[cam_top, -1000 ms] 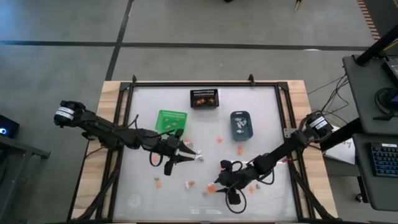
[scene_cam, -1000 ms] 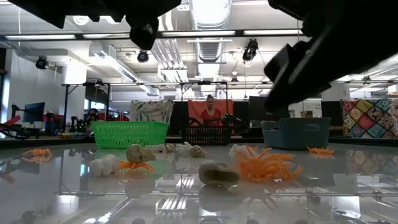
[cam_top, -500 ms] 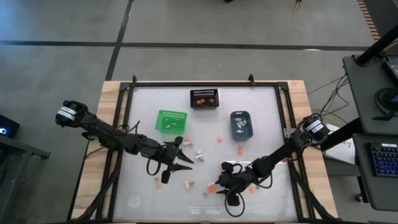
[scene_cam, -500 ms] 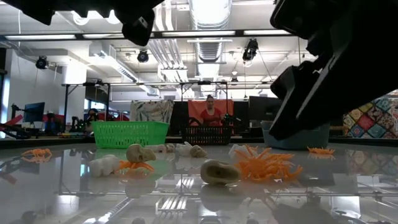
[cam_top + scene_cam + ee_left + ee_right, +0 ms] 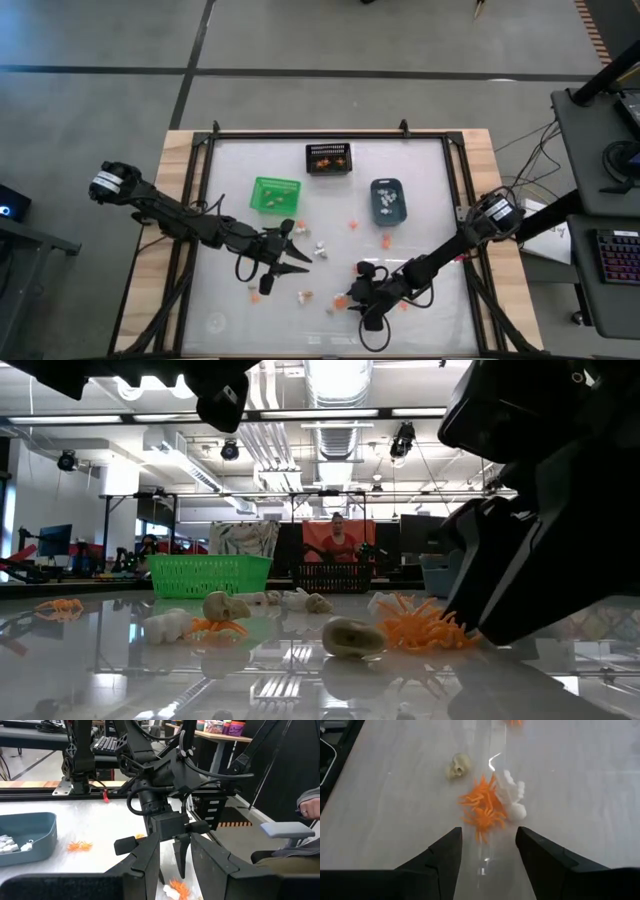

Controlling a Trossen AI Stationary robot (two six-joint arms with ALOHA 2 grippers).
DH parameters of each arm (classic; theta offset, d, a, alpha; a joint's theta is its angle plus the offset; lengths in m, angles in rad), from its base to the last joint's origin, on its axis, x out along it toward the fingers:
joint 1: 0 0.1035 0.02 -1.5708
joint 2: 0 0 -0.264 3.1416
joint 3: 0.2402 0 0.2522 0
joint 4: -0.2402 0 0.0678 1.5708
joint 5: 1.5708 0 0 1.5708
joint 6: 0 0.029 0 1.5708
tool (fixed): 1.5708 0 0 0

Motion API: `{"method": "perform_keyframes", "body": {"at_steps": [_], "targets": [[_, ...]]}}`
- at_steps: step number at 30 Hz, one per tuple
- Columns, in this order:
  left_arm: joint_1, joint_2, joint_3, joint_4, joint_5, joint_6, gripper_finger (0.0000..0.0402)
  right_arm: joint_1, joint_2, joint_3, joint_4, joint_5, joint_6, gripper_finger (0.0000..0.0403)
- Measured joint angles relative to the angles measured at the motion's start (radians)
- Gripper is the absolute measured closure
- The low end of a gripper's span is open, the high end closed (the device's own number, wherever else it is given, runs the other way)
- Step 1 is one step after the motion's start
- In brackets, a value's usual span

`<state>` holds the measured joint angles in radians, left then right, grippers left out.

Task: Sort Halloween decoration
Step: Put the orange spider toy into the black bin

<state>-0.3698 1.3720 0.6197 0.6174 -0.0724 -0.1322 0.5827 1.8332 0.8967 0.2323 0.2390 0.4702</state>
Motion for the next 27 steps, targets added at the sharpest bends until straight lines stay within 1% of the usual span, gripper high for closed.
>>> {"method": "perform_keyframes", "body": {"at_steps": [7, 13, 16, 24, 27], "targets": [[0.0, 0.0, 0.0, 0.001, 0.0, 0.0, 0.0308, 0.0, 0.046, 0.0, 0.099, 0.007, 0.001, 0.0216], [0.0, 0.0, 0.0, 0.001, 0.0, 0.0, 0.0308, -0.003, 0.05, 0.0, 0.102, 0.008, 0.025, 0.0224], [0.0, 0.0, 0.0, 0.001, 0.0, 0.0, 0.0308, -0.003, 0.05, 0.0, 0.099, 0.014, 0.027, 0.0247], [0.0, 0.0, 0.0, 0.001, 0.0, 0.011, 0.0308, -0.006, 0.051, 0.0, 0.098, 0.014, 0.029, 0.0339], [0.0, 0.0, 0.0, 0.001, 0.0, 0.011, 0.0308, -0.006, 0.051, 0.0, 0.101, 0.011, 0.03, 0.0361]]}}
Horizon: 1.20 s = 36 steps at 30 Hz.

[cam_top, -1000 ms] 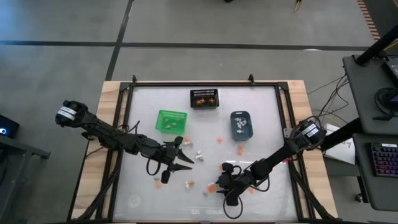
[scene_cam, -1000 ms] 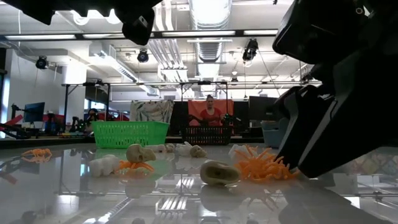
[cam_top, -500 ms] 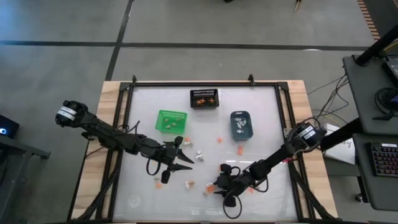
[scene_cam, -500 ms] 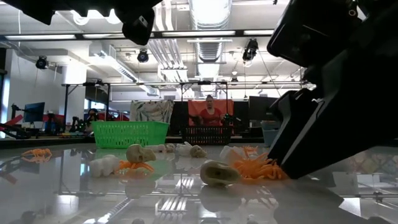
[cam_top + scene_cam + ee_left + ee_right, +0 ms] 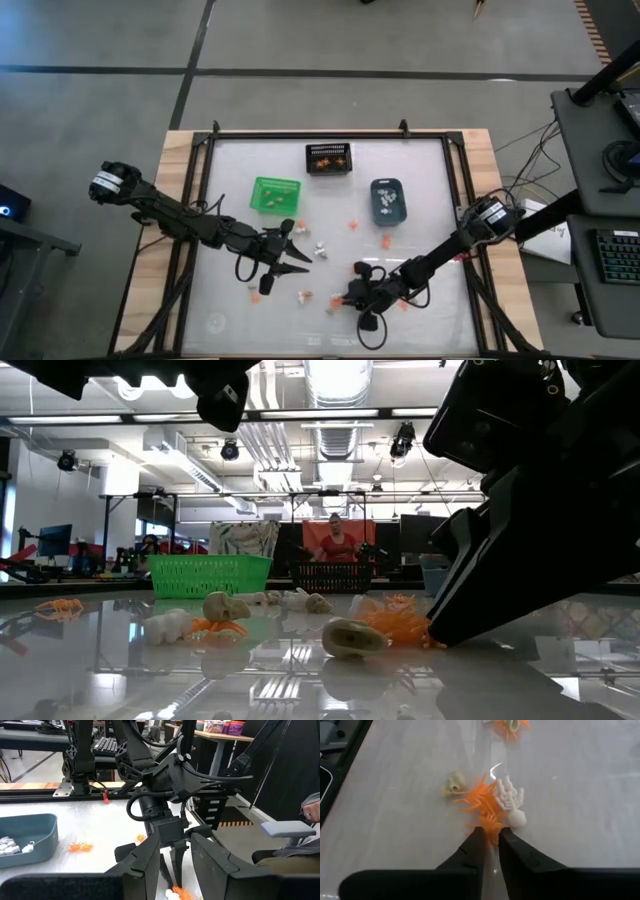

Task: Sort Halloween decoration
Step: Put the orange spider toy into the black bin

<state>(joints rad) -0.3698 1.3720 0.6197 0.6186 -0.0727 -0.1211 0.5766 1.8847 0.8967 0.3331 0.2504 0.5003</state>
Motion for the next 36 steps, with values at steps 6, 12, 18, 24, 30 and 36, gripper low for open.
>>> {"method": "perform_keyframes", "body": {"at_steps": [6, 12, 18, 24, 30, 36], "targets": [[0.0, 0.0, 0.0, 0.0, 0.0, 0.0, 0.0308, 0.001, 0.0, 0.0, 0.001, 0.0, -0.001, 0.0375], [0.0, 0.0, 0.0, 0.0, 0.0, 0.0, 0.0308, 0.001, 0.0, 0.0, 0.0, 0.001, -0.002, 0.0376], [0.0, 0.0, 0.0, 0.0, 0.0, 0.0, 0.0308, 0.001, -0.019, -0.001, -0.022, 0.001, -0.018, 0.0376], [0.0, 0.0, 0.0, 0.002, 0.0, 0.0, 0.0308, 0.001, -0.029, -0.001, -0.033, 0.0, -0.021, 0.0376], [0.0, 0.0, 0.0, 0.003, 0.0, 0.0, 0.0308, 0.001, -0.029, -0.001, -0.032, 0.001, -0.021, 0.0393], [0.0, 0.0, 0.0, 0.003, 0.0, 0.0, 0.0308, 0.001, -0.03, -0.001, -0.032, 0.003, -0.023, 0.0394]]}}
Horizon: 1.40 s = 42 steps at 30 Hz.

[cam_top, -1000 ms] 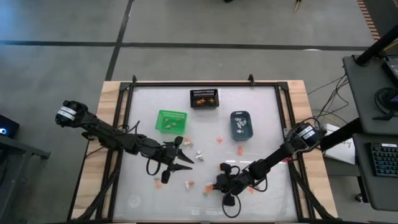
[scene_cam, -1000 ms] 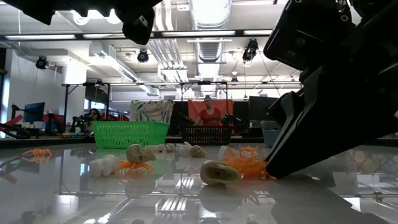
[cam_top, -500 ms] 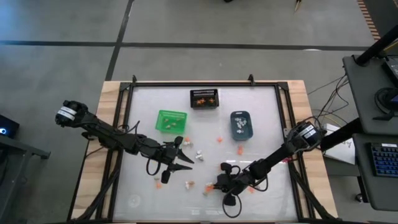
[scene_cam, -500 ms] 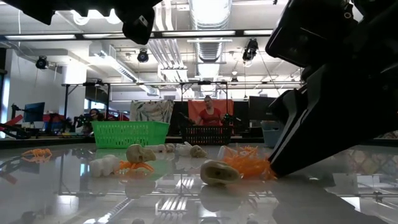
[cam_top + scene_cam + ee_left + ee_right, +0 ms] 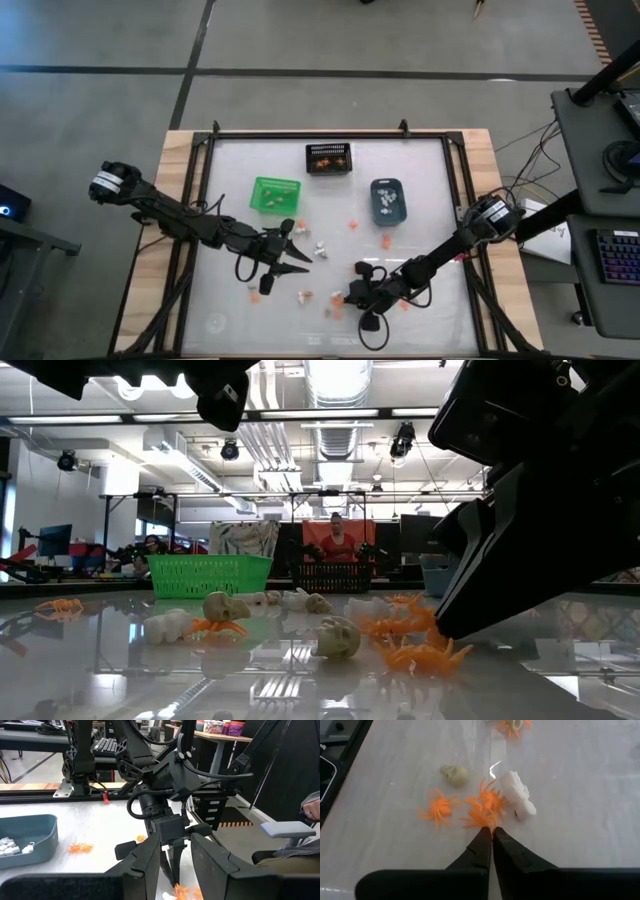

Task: Sort Halloween decoration
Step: Put the orange spider toy into the black bin

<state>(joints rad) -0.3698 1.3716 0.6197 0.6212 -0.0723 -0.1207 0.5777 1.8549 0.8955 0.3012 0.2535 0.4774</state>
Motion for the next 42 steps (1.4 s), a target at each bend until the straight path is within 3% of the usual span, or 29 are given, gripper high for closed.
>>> {"method": "perform_keyframes", "body": {"at_steps": [33, 39, 42], "targets": [[0.0, -0.004, 0.0, 0.024, 0.001, 0.0, 0.0308, -0.002, -0.055, 0.0, -0.035, 0.01, -0.026, 0.0394], [0.0, -0.004, 0.0, 0.023, 0.002, 0.0, 0.0308, 0.007, -0.054, 0.001, 0.065, 0.01, -0.171, 0.0391], [0.0, -0.004, 0.0, 0.023, 0.002, 0.0, 0.0308, 0.007, -0.054, 0.001, 0.054, 0.006, -0.201, 0.037]]}}
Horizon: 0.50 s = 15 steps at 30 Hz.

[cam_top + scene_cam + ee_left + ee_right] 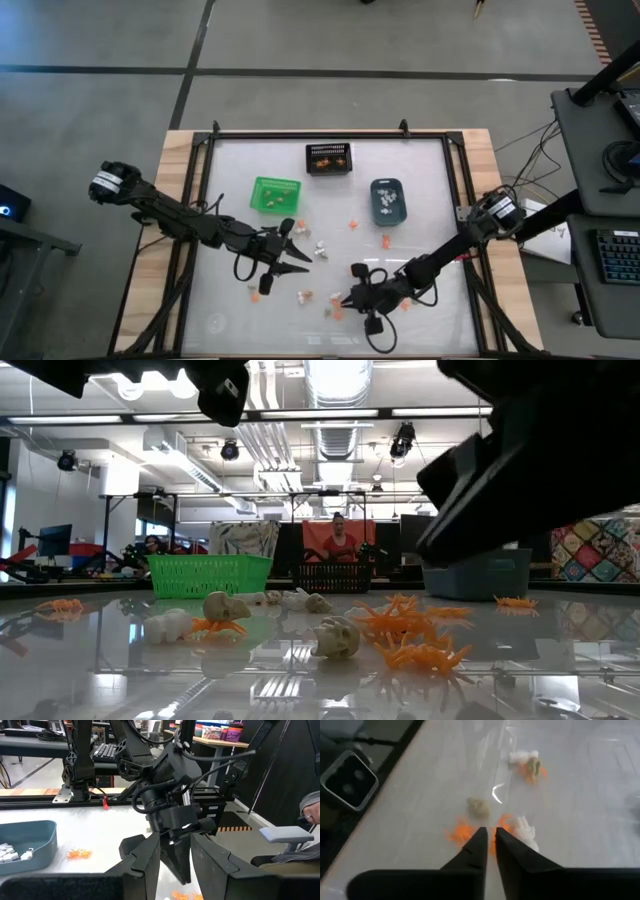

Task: Sort Halloween decoration
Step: Put the orange spider toy into the black bin

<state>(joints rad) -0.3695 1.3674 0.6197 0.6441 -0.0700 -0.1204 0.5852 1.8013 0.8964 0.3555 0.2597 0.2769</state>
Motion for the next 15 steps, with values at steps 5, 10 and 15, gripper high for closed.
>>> {"method": "perform_keyframes", "body": {"at_steps": [5, 10, 15], "targets": [[0.0, 0.0, 0.0, 0.0, 0.0, 0.0, 0.0308, -0.008, 0.008, 0.0, -0.013, 0.01, -0.017, 0.0292], [0.0, 0.0, 0.0, -0.001, 0.0, 0.0, 0.0308, -0.009, 0.01, 0.0, -0.012, 0.011, -0.096, 0.0213], [0.0, 0.0, 0.0, -0.001, 0.0, 0.0, 0.0308, -0.01, 0.014, 0.0, 0.0, -0.004, -0.164, 0.0195]]}}
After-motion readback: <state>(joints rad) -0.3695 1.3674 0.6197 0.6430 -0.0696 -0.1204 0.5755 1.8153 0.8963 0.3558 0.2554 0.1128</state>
